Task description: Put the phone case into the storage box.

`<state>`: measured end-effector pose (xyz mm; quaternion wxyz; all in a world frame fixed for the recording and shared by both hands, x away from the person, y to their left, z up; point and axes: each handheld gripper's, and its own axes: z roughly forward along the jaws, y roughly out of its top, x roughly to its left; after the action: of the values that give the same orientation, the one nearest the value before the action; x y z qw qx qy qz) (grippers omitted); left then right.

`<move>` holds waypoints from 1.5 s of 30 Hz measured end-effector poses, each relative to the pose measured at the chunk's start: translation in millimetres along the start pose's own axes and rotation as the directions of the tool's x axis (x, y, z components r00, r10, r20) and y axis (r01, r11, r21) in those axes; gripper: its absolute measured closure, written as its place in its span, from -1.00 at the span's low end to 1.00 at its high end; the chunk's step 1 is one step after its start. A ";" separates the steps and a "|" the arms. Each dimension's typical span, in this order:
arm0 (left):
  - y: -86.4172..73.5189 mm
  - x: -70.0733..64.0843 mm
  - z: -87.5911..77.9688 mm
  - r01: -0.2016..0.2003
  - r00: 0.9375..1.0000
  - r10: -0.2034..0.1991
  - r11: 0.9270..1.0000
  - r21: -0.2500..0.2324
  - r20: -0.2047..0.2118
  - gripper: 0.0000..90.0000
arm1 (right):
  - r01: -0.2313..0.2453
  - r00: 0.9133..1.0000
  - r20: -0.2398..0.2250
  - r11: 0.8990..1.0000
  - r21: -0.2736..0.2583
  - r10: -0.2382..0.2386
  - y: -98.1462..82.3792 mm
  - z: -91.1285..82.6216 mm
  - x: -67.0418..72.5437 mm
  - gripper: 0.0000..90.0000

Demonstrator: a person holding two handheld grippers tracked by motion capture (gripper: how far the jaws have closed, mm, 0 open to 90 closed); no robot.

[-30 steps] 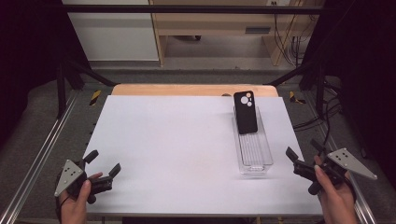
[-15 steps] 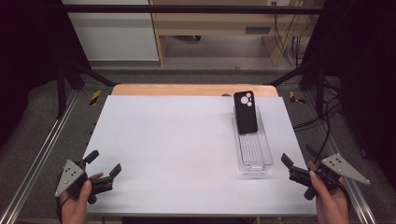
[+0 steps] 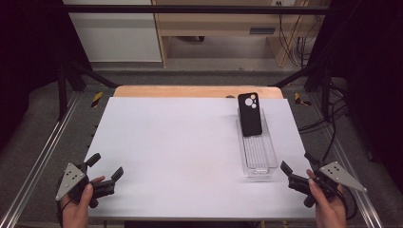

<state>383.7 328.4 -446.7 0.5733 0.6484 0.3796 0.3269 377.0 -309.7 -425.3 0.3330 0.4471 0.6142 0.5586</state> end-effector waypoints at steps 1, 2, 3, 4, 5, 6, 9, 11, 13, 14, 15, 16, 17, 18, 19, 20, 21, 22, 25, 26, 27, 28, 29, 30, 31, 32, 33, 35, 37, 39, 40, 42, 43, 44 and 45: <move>0.0 0.0 -0.1 0.000 1.000 0.000 1.000 0.000 0.000 -0.95 | 0.001 1.000 0.000 1.000 0.002 -0.001 -1.1 0.1 0.3 -0.89; 0.0 -0.1 -0.1 0.000 1.000 0.000 1.000 0.000 0.000 -0.95 | -0.001 1.000 -0.001 1.000 0.000 0.001 -2.0 0.4 0.9 -0.89; 0.0 -0.1 0.0 0.000 1.000 0.000 1.000 0.000 0.000 -0.95 | 0.000 1.000 0.000 1.000 -0.001 0.000 -3.0 0.8 1.3 -0.89; 0.0 -0.2 0.0 0.000 1.000 0.000 1.000 0.001 0.001 -0.95 | -0.002 1.000 -0.001 1.000 0.003 0.002 -3.9 1.1 2.0 -0.89; -0.1 -0.3 0.0 0.000 1.000 0.000 1.000 0.001 0.001 -0.95 | 0.001 1.000 -0.006 1.000 0.005 -0.001 -5.0 1.4 2.8 -0.90; 0.0 -0.4 0.1 0.000 1.000 0.000 1.000 0.001 0.001 -0.95 | 0.001 1.000 -0.007 1.000 0.004 -0.001 -5.7 1.7 3.4 -0.90; -0.1 -0.8 0.3 -0.001 1.000 0.001 1.000 0.002 0.001 -0.95 | 0.008 1.000 -0.007 1.000 0.004 -0.008 -8.7 2.8 5.9 -0.90; -0.1 -1.1 0.5 -0.001 1.000 0.001 1.000 0.002 0.003 -0.95 | 0.007 1.000 -0.011 1.000 0.008 -0.007 -10.7 3.9 7.4 -0.91; -0.1 -1.4 0.6 -0.001 1.000 0.001 1.000 0.002 0.003 -0.95 | 0.010 1.000 -0.012 1.000 0.014 -0.010 -12.8 5.2 8.7 -0.91; -0.1 -1.4 0.6 -0.001 1.000 0.001 1.000 0.002 0.003 -0.95 | 0.011 1.000 -0.010 1.000 0.016 -0.011 -13.7 6.1 9.5 -0.91; -0.1 -1.5 0.6 -0.001 1.000 0.001 1.000 0.002 0.003 -0.95 | 0.014 1.000 -0.009 1.000 0.015 -0.014 -14.6 6.7 9.9 -0.91; -0.1 -1.5 0.6 -0.001 1.000 0.001 1.000 0.002 0.004 -0.95 | 0.010 1.000 -0.010 1.000 0.018 -0.010 -15.4 7.3 10.4 -0.91; -0.1 -1.6 0.6 -0.001 1.000 0.001 1.000 0.002 0.004 -0.95 | 0.008 1.000 -0.010 1.000 0.018 -0.007 -16.1 7.9 10.8 -0.91; -0.1 -1.6 0.6 -0.001 1.000 0.001 1.000 0.002 0.005 -0.95 | 0.010 1.000 -0.010 1.000 0.019 -0.010 -16.8 8.4 11.1 -0.91; -0.1 -1.7 0.7 -0.002 1.000 0.002 1.000 0.002 0.005 -0.95 | 0.009 1.000 -0.011 1.000 0.019 -0.009 -17.3 9.0 11.6 -0.91; -0.1 -1.7 0.7 -0.002 1.000 0.002 1.000 0.003 0.005 -0.95 | 0.010 1.000 -0.011 1.000 0.020 -0.009 -17.9 9.5 12.0 -0.91; -0.2 -1.8 0.8 -0.001 1.000 0.001 1.000 0.003 0.004 -0.95 | 0.009 1.000 -0.011 1.000 0.020 -0.009 -18.4 9.9 12.5 -0.91; -0.2 -1.8 0.8 -0.001 1.000 0.001 1.000 0.003 0.004 -0.94 | 0.011 1.000 -0.009 1.000 0.019 -0.011 -18.7 10.4 12.7 -0.91; -0.2 -1.9 0.8 -0.001 1.000 0.001 1.000 0.004 0.006 -0.94 | 0.011 1.000 -0.016 1.000 0.022 -0.010 -19.0 11.6 13.9 -0.91; -0.2 -2.0 0.9 -0.001 1.000 0.001 1.000 0.004 0.006 -0.94 | 0.007 1.000 -0.019 1.000 0.025 -0.006 -19.0 11.9 14.2 -0.91; -0.2 -2.1 0.9 -0.001 1.000 0.001 1.000 0.004 0.007 -0.94 | 0.004 1.000 -0.025 1.000 0.024 -0.003 -18.9 12.3 14.4 -0.91; -0.2 -2.2 0.9 -0.001 1.000 0.001 1.000 0.004 0.007 -0.94 | 0.003 1.000 -0.030 1.000 0.026 -0.003 -18.9 12.7 15.0 -0.91; -0.2 -2.2 1.0 -0.001 1.000 0.001 1.000 0.004 0.008 -0.94 | 0.005 0.999 -0.035 1.000 0.026 -0.004 -18.8 13.1 15.6 -0.91; -0.3 -2.2 1.1 0.001 1.000 -0.001 1.000 0.005 0.010 -0.94 | 0.004 0.999 -0.041 1.000 0.023 -0.003 -18.7 13.7 16.4 -0.91; -0.4 -2.2 1.2 0.001 1.000 -0.001 1.000 0.005 0.011 -0.94 | 0.005 0.999 -0.044 1.000 0.021 -0.004 -18.4 14.3 17.2 -0.91; -0.4 -2.3 1.3 0.001 1.000 -0.001 1.000 0.006 0.011 -0.94 | 0.005 0.999 -0.050 1.000 0.021 -0.004 -18.1 14.8 17.9 -0.91; -0.4 -2.4 1.3 0.001 1.000 -0.001 1.000 0.005 0.010 -0.94 | 0.004 0.999 -0.053 1.000 0.016 -0.004 -17.8 15.5 18.7 -0.91; -0.3 -2.5 1.3 0.001 1.000 -0.001 1.000 0.006 0.012 -0.94 | 0.006 0.998 -0.059 1.000 0.012 -0.005 -16.9 17.1 20.3 -0.91; -0.4 -2.5 1.4 0.002 1.000 -0.002 1.000 0.006 0.012 -0.94 | 0.008 0.998 -0.063 1.000 0.009 -0.008 -16.0 19.2 22.0 -0.91; -0.3 -2.5 1.4 0.002 1.000 -0.002 1.000 0.006 0.014 -0.94 | 0.015 0.997 -0.069 1.000 0.008 -0.015 -15.1 21.7 23.6 -0.91; -0.3 -2.6 1.4 0.002 1.000 -0.002 1.000 0.006 0.014 -0.94 | 0.016 0.997 -0.071 1.000 0.009 -0.015 -14.6 22.9 24.5 -0.91; -0.3 -2.6 1.4 0.002 1.000 -0.003 1.000 0.006 0.014 -0.94 | 0.026 0.997 -0.077 1.000 0.004 -0.025 -13.6 25.6 26.2 -0.91; -0.3 -2.6 1.4 0.002 1.000 -0.002 1.000 0.006 0.014 -0.94 | 0.029 0.996 -0.080 1.000 0.002 -0.029 -12.9 26.8 27.0 -0.91; -0.3 -2.5 1.4 0.002 1.000 -0.002 1.000 0.007 0.015 -0.94 | 0.034 0.996 -0.083 0.999 0.003 -0.033 -12.1 27.8 27.7 -0.91; -0.3 -2.5 1.4 0.003 1.000 -0.003 1.000 0.007 0.015 -0.94 | 0.037 0.996 -0.085 0.999 0.001 -0.037 -11.1 28.8 28.3 -0.91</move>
<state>383.6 325.6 -447.2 0.5745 0.6523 0.3772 0.3197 390.5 -272.2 -438.2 0.3162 0.4118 0.6366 0.5703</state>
